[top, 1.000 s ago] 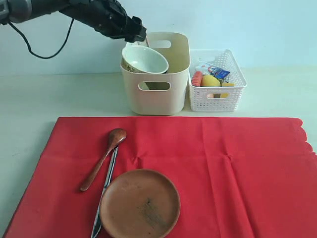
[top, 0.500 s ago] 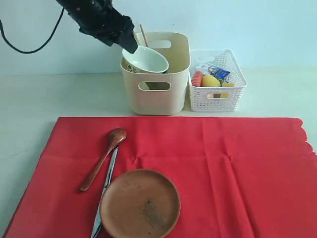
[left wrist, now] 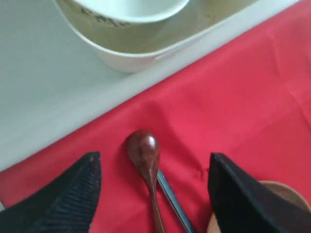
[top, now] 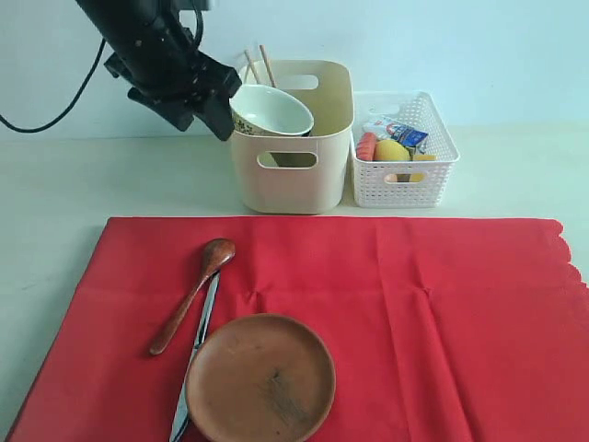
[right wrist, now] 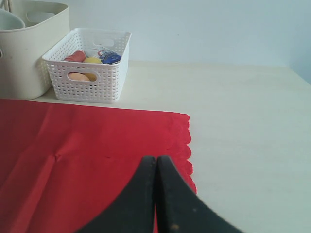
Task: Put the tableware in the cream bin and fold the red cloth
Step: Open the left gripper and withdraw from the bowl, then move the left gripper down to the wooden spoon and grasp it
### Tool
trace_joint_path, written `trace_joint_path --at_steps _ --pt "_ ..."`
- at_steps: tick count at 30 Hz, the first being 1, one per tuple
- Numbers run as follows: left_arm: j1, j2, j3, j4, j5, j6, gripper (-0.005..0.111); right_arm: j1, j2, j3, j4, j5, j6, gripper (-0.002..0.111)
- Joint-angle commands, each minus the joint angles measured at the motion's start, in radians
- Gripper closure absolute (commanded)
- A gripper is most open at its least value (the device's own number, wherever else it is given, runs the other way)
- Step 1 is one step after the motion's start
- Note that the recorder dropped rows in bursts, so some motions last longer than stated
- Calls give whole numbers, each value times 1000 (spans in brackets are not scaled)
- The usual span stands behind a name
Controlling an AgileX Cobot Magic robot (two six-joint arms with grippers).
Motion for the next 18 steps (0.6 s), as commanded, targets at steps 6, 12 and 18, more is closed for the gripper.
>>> trace_joint_path --at_steps 6,12,18 --pt "-41 -66 178 97 -37 -48 45 -6 -5 5 -3 -12 0 108" --pt "-41 -91 332 101 -134 -50 45 -6 -5 5 -3 -12 0 108" --pt "-41 -120 512 101 -282 -50 45 -6 -5 5 -3 -12 0 108"
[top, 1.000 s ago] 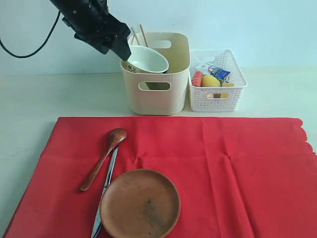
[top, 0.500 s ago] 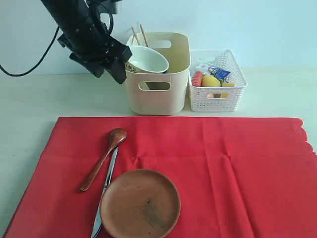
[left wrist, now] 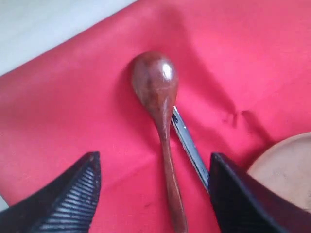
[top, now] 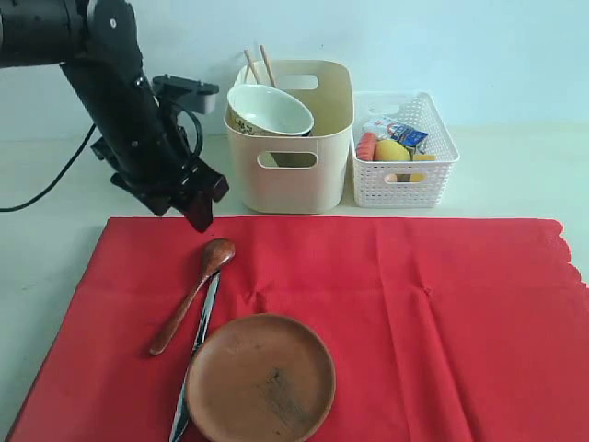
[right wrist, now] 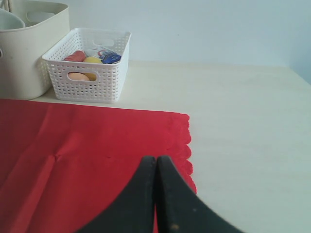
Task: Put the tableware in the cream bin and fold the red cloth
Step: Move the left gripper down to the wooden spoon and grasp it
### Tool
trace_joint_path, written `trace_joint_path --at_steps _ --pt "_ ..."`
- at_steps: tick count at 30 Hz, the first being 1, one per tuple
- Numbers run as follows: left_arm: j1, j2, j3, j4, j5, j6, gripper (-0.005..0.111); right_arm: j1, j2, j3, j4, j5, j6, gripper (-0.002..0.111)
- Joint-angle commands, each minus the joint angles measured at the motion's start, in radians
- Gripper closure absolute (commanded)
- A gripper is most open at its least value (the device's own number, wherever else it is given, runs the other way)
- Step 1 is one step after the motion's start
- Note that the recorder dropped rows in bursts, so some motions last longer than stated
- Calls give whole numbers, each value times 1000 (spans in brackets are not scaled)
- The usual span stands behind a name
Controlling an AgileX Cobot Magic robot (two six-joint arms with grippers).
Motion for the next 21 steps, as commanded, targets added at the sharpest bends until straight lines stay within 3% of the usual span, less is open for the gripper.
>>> trace_joint_path --at_steps 1,8,13,21 --pt "-3 -36 131 3 -133 -9 45 -6 -5 5 -3 -12 0 108" --pt "-3 -38 287 -2 -288 -14 45 -6 -5 5 -3 -12 0 108" --pt "-5 -38 313 -2 -316 44 45 -6 -5 5 -3 -12 0 108" --pt "-98 -36 313 78 -311 43 45 -6 -5 5 -3 -12 0 108"
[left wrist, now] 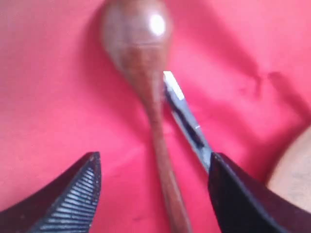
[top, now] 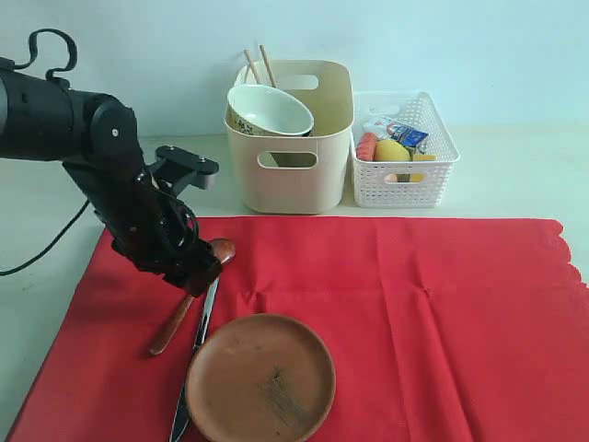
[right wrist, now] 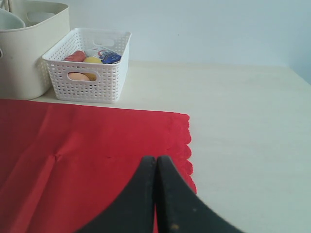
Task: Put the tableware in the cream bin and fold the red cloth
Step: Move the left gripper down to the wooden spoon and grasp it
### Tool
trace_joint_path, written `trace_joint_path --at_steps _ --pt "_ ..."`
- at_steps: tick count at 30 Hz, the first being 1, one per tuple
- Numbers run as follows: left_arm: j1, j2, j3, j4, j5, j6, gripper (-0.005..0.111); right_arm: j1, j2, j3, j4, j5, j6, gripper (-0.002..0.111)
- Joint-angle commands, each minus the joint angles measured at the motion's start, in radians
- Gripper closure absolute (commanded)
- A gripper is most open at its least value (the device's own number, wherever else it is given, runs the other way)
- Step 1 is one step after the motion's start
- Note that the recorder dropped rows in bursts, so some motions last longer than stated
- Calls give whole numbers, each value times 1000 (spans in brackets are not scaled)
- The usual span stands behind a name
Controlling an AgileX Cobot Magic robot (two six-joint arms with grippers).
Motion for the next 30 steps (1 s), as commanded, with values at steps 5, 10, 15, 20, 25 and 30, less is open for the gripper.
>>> trace_joint_path --at_steps 5,10,15,20,25,30 --pt "-57 -5 1 212 -10 -169 45 -6 -5 5 -3 -12 0 108" --pt "-57 23 1 223 -13 -175 45 -6 -5 5 -3 -12 0 108" --pt "-49 60 1 212 -42 -183 45 -6 -5 5 -3 -12 0 108" --pt "-49 103 1 205 -60 -185 58 -6 -5 5 -3 -12 0 108" --pt "-49 103 1 205 -56 -185 102 -6 -5 5 -3 -12 0 108" --pt "-49 94 1 203 -52 -185 107 -6 -5 5 -3 -12 0 108"
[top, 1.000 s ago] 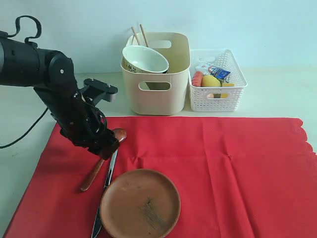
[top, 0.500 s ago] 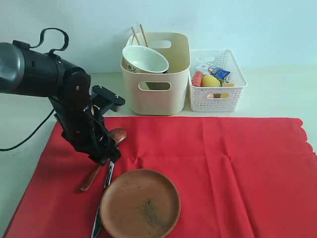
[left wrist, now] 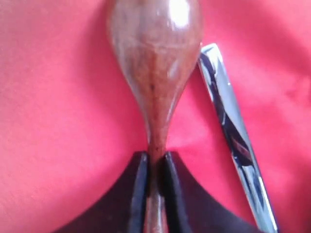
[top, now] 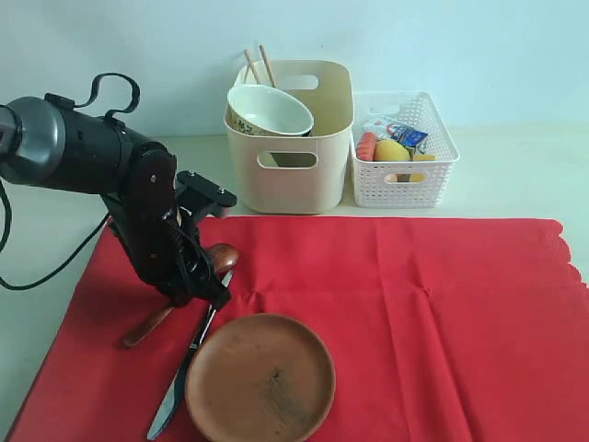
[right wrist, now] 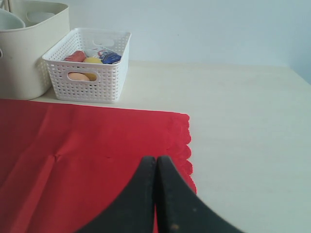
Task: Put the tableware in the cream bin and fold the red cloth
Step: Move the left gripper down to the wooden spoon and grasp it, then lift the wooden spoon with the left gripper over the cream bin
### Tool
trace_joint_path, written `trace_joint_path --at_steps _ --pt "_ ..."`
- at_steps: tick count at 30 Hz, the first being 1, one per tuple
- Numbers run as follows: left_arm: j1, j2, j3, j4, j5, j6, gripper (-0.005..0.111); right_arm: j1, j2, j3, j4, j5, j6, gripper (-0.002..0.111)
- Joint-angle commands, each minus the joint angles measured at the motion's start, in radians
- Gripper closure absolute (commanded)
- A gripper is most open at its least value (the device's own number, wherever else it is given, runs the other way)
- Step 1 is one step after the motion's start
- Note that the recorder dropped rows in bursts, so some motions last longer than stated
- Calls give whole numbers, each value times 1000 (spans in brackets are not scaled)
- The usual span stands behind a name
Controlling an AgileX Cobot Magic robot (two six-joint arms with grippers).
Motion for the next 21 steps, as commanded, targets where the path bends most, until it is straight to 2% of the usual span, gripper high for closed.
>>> trace_joint_path --at_steps 1,14,21 --pt "4 -5 1 0 0 -11 107 -6 -5 5 -3 -12 0 108" --pt "23 -160 1 2 -23 -9 107 -6 -5 5 -3 -12 0 108" --pt "23 -243 1 -8 -113 -9 107 -6 -5 5 -3 -12 0 108"
